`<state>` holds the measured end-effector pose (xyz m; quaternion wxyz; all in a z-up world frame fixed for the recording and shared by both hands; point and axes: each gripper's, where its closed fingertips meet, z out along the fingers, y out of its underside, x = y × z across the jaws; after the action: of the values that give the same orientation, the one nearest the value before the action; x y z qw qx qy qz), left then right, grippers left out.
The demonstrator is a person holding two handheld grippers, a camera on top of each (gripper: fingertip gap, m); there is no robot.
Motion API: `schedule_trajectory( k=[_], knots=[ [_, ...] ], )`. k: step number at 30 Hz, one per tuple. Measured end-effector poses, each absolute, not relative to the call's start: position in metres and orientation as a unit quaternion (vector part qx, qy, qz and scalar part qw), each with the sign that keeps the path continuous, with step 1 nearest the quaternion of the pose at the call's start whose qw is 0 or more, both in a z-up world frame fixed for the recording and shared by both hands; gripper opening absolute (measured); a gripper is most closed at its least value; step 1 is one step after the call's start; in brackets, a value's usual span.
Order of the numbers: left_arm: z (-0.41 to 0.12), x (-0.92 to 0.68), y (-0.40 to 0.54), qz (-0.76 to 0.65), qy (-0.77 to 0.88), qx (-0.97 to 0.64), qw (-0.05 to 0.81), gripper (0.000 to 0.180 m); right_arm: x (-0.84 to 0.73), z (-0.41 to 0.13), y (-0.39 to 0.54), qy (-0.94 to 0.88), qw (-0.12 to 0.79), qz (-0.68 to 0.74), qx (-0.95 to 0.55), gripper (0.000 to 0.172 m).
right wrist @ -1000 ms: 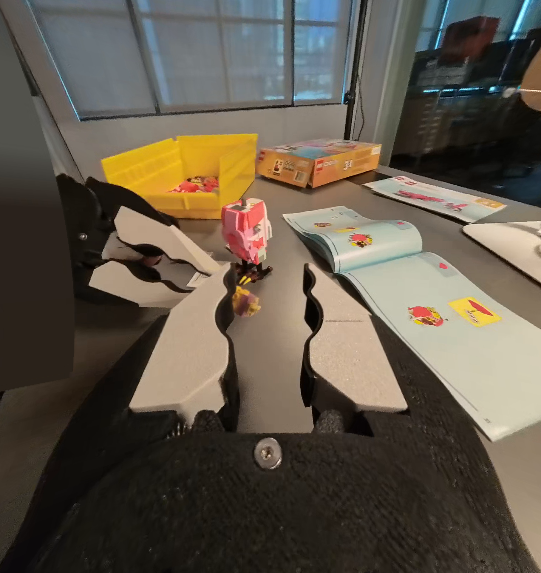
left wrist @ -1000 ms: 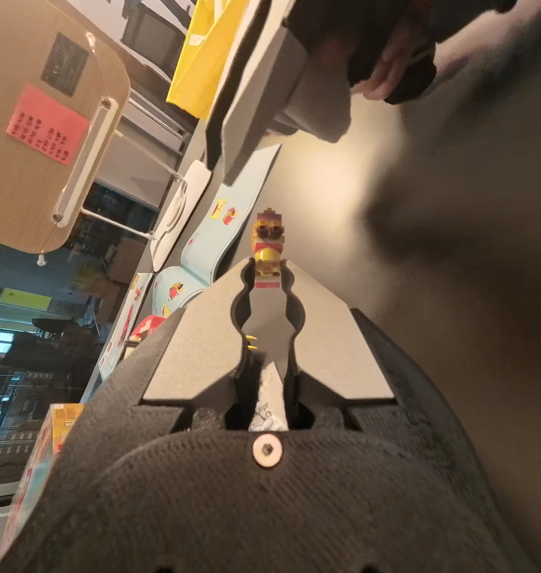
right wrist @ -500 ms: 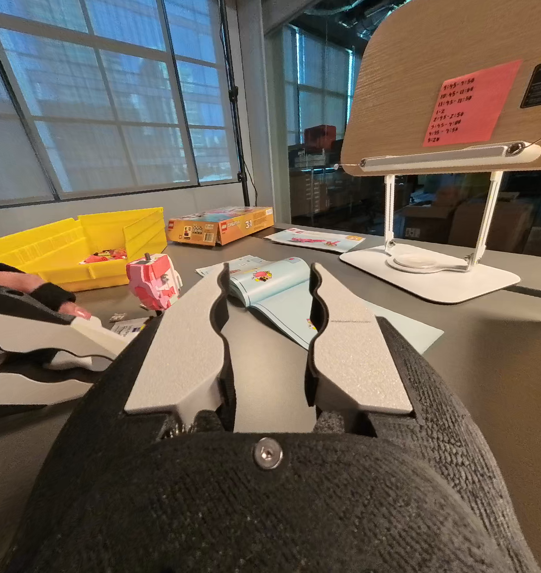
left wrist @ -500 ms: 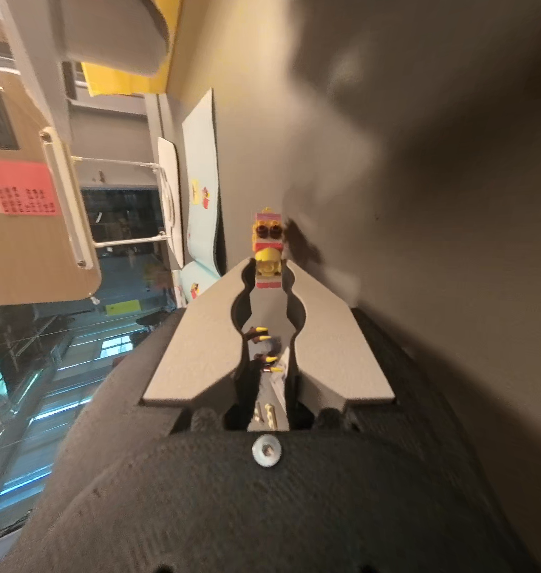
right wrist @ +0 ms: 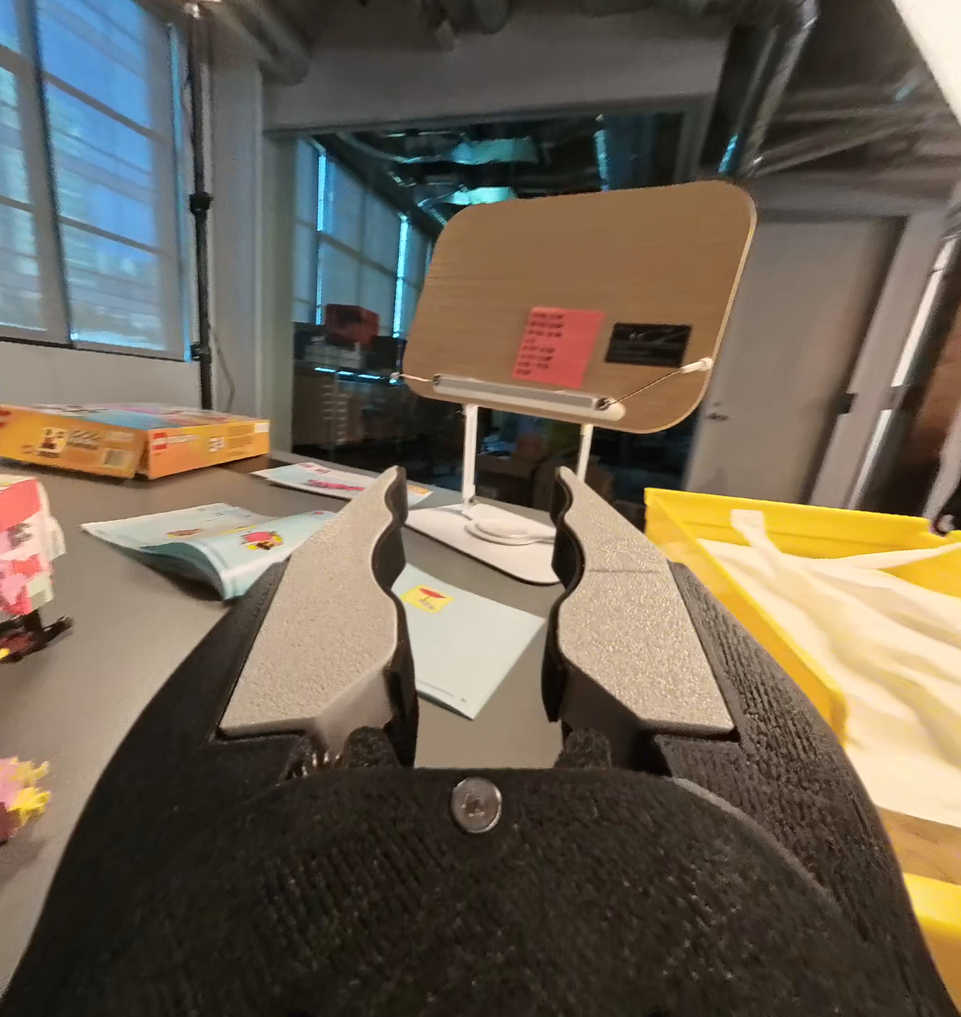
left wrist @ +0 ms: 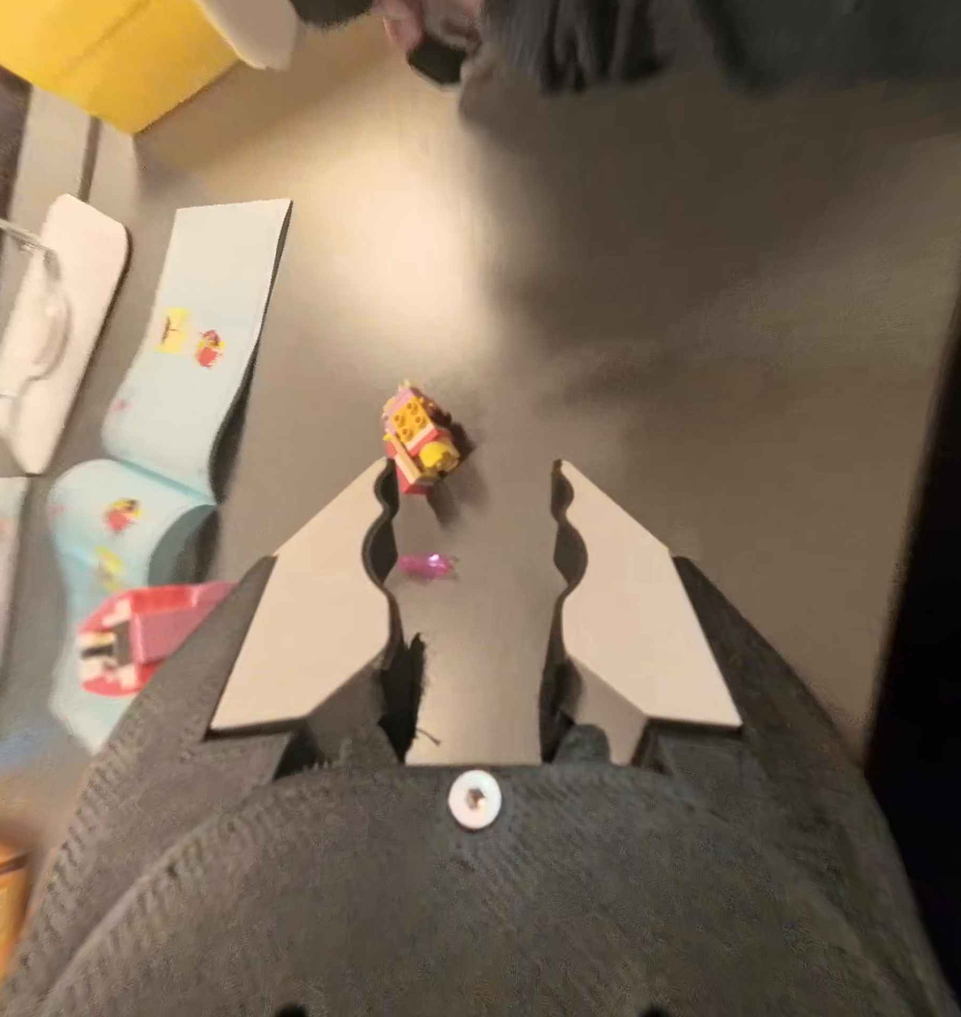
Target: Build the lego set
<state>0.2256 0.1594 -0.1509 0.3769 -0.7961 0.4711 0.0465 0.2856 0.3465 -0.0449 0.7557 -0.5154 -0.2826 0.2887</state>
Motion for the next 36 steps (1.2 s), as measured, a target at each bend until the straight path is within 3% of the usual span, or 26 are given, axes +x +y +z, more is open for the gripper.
schedule_trajectory(
  k=[5, 8, 11, 16, 23, 31, 36],
  knots=[
    [-0.095, 0.211, 0.111, -0.180, 0.341, -0.814, 0.435, 0.060, 0.316, -0.030, 0.356, -0.214, 0.809, 0.207, -0.507, 0.046],
    [-0.060, 0.166, 0.087, -0.223, 0.264, -0.809, 0.477, 0.064, 0.340, -0.019, 0.358, -0.158, 0.835, 0.173, -0.498, 0.043],
    [-0.032, 0.090, 0.071, -0.193, 0.170, -0.807, 0.531, 0.063, 0.345, -0.016, 0.357, -0.137, 0.835, 0.188, -0.499, 0.039],
    [-0.008, -0.081, 0.043, -0.011, -0.003, -0.827, 0.562, 0.058, 0.339, -0.024, 0.363, -0.151, 0.829, 0.161, -0.515, 0.034],
    [-0.030, -0.212, 0.041, 0.075, -0.062, -0.902, 0.420, 0.054, 0.337, -0.037, 0.373, -0.170, 0.819, 0.114, -0.537, 0.029],
    [-0.122, -0.231, 0.023, -0.058, -0.085, -0.990, 0.097, 0.031, 0.340, -0.044, 0.381, -0.164, 0.808, 0.098, -0.557, 0.028],
    [-0.148, -0.244, 0.016, 0.000, -0.061, -0.998, -0.001, 0.029, 0.330, -0.048, 0.380, -0.191, 0.803, 0.089, -0.557, 0.027]
  ],
)
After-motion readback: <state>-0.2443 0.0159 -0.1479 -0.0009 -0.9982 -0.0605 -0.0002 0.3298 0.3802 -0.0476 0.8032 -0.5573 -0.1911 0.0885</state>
